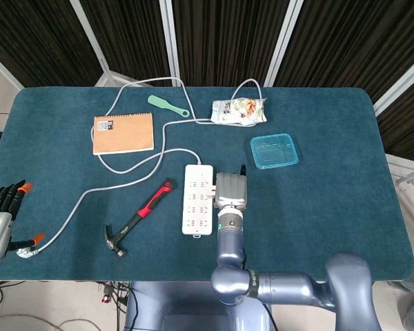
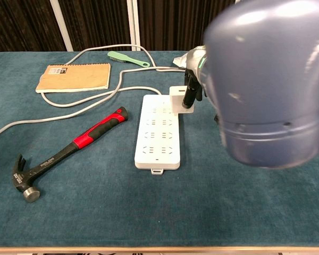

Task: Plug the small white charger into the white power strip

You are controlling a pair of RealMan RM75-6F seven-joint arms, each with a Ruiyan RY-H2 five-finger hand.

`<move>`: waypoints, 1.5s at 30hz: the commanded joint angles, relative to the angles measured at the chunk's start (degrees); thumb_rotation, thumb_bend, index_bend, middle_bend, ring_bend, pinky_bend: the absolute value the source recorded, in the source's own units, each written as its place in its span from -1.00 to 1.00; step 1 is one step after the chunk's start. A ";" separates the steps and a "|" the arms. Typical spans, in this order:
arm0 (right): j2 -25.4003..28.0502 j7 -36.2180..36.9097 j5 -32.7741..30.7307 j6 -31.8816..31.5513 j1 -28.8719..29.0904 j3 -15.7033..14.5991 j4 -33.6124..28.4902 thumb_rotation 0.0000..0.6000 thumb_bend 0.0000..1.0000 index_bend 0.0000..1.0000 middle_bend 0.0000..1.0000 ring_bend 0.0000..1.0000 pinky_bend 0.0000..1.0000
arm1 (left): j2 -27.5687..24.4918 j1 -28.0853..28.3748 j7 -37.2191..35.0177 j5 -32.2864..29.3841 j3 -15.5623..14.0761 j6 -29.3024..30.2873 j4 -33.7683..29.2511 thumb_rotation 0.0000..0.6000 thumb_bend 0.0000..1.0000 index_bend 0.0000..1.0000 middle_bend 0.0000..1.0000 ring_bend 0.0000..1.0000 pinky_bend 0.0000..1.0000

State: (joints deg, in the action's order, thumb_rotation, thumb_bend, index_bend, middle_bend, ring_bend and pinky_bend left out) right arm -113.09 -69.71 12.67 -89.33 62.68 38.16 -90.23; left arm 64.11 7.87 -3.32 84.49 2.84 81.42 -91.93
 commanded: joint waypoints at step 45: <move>-7.50 4.49 -4.19 -0.03 5.77 4.29 12.49 1.00 0.44 0.71 0.51 -0.18 -1.00 | -0.74 0.60 -2.52 0.30 -0.17 -0.80 -0.15 1.00 -1.00 -1.00 -1.00 -1.00 -1.00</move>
State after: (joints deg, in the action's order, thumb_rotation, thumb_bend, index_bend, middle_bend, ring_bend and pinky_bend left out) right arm -120.57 -65.25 8.46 -89.37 68.42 42.46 -77.76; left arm 63.37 8.48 -5.85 84.79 2.67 80.62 -92.08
